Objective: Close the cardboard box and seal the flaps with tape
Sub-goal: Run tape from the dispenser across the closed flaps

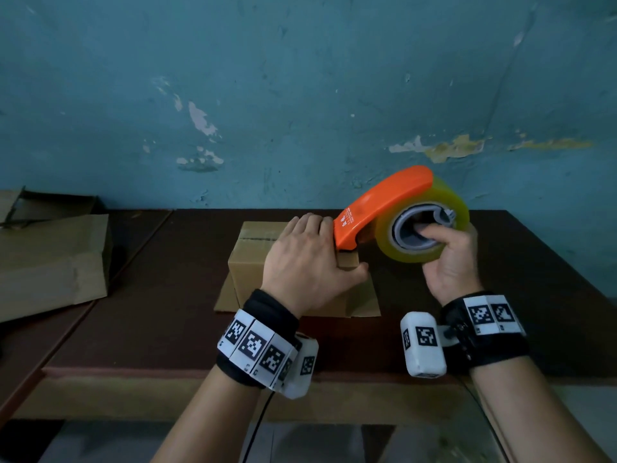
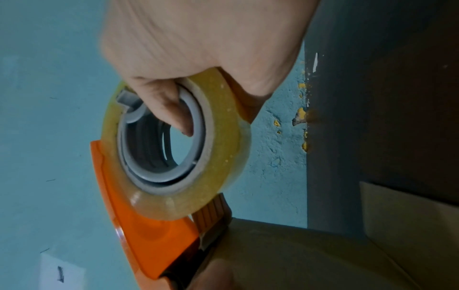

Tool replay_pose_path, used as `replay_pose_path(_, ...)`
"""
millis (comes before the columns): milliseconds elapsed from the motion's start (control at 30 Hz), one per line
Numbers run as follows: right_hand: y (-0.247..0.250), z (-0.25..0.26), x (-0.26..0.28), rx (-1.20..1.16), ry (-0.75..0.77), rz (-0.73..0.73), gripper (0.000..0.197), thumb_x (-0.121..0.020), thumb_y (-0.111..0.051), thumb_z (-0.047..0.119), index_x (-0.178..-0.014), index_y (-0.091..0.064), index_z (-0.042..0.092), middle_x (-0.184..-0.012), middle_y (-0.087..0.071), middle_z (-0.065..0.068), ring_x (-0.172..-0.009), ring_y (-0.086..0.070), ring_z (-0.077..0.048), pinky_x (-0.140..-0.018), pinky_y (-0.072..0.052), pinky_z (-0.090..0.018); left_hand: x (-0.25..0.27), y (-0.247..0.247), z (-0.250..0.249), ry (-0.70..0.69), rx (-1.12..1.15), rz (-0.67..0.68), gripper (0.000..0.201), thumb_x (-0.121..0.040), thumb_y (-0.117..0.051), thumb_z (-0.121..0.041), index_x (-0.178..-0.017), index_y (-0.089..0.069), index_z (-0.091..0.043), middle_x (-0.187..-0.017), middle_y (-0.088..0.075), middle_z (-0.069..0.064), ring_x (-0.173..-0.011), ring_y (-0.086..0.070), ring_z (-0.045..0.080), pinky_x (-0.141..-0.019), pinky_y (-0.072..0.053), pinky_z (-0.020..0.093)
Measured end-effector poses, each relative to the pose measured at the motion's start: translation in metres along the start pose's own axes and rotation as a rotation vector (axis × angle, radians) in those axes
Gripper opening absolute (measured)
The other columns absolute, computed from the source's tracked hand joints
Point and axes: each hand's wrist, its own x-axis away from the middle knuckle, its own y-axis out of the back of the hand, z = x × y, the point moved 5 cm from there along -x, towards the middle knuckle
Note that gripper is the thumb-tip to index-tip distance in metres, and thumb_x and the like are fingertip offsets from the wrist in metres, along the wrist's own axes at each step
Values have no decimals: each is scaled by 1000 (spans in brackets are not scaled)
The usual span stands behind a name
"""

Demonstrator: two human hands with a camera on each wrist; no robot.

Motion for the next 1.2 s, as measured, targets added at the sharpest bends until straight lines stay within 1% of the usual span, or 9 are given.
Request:
replay_pose_path(133, 2, 10, -5, 99, 66, 29, 32, -62, -52, -12, -83, -66, 7, -83, -71, -4, -92, -69, -27, -80, -58, -40, 0, 1, 0, 12, 13, 1, 75, -80, -32, -79, -115, -58, -19, -110, -63, 1, -109, -59, 22, -108, -42, 38)
replay_pose_path(267, -3, 13, -4, 174, 90, 75, 30, -56, -51, -14, -77, -62, 3, -75, -65, -4, -78, -66, -21, -65, -54, -31, 0, 1, 7, 1, 22, 20, 71, -81, -34, -78, -117, -57, -21, -107, -61, -1, -106, -59, 20, -106, -43, 38)
replay_pose_path(467, 4, 23, -8, 197, 126, 78, 47, -54, -50, -20, -68, -70, 19, -73, -71, 6, -79, -71, -15, -70, -56, -29, 5, 5, 19, 39, -8, 19, 83, -81, -36, -77, -130, -57, -14, -117, -63, 3, -115, -59, 22, -108, -42, 36)
replay_pose_path(733, 10, 20, -10, 268, 104, 62, 38, -54, -50, -23, -87, -61, -6, -77, -65, -6, -81, -69, -19, -72, -59, -34, 8, 7, 17, 26, -19, 31, 89, -82, -30, -77, -140, -52, -13, -127, -61, 7, -123, -56, 25, -113, -38, 39)
replay_pose_path(800, 9, 20, -9, 279, 105, 57, 33, -54, -51, -20, -79, -60, -1, -77, -65, -6, -80, -68, -19, -73, -58, -35, 6, 4, 14, 6, -22, 56, 91, -84, -27, -73, -152, -42, -14, -145, -54, 11, -140, -45, 27, -122, -29, 42)
replay_pose_path(867, 8, 20, -8, 294, 107, 64, 32, -52, -52, -16, -74, -59, 7, -75, -65, -3, -79, -68, -19, -73, -58, -35, 5, 0, 8, -32, -3, 81, 88, -88, -29, -65, -161, -28, -14, -164, -35, 13, -156, -23, 28, -129, -15, 43)
replay_pose_path(933, 9, 19, -9, 287, 95, 66, 32, -52, -52, -15, -75, -59, 7, -77, -64, -4, -82, -68, -20, -76, -58, -37, 4, -2, 4, -62, 10, 96, 85, -91, -30, -57, -163, -21, -12, -170, -22, 13, -159, -11, 26, -129, -8, 41)
replay_pose_path(1033, 9, 18, -9, 283, 88, 59, 34, -51, -52, -16, -75, -59, 7, -75, -66, -2, -83, -68, -21, -78, -59, -38, 4, -3, 3, -63, 29, 103, 83, -92, -31, -54, -162, -24, -11, -169, -25, 14, -158, -15, 26, -129, -11, 41)
replay_pose_path(1200, 10, 17, -8, 292, 83, 47, 36, -51, -53, -13, -77, -62, 9, -79, -67, -3, -86, -68, -23, -81, -58, -42, 5, 0, 5, -29, 8, 15, 78, -95, -30, -67, -155, -40, -18, -148, -54, 5, -141, -46, 22, -125, -27, 43)
